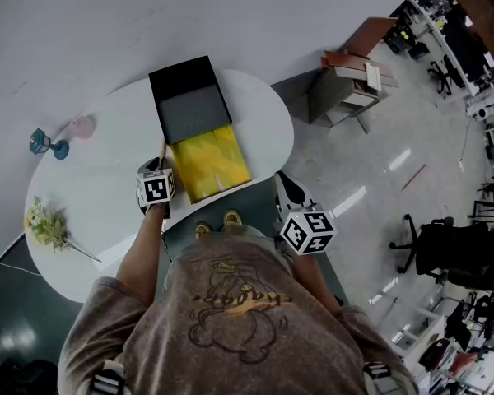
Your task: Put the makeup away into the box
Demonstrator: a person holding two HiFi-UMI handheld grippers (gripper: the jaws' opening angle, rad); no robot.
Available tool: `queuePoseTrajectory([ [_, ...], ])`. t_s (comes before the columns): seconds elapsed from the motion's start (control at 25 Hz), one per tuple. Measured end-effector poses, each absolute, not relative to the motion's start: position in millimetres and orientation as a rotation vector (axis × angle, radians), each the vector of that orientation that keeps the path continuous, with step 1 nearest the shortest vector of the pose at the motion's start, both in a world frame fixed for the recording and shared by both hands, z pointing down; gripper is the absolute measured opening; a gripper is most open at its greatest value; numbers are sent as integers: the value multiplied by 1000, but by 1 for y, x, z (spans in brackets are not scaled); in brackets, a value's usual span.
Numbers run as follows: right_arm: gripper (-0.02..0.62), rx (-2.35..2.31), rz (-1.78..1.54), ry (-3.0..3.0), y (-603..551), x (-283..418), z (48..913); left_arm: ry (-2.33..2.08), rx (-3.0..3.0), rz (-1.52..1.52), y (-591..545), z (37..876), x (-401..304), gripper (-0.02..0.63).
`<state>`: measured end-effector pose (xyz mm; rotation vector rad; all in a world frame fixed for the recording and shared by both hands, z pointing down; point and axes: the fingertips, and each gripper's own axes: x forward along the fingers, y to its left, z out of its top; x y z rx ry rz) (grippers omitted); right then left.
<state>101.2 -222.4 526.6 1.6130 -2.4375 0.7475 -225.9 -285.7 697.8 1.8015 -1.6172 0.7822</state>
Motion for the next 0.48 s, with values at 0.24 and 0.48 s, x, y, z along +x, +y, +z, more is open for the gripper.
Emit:
queuePoseTrajectory([
  [0.24, 3, 1597, 749, -2448, -221, 100, 528, -1654, 1785, 739, -278, 690, -229, 78],
  [0.48, 3, 1563, 754, -2470, -223, 90, 528, -1706, 1780, 676, -275, 668, -237, 77],
])
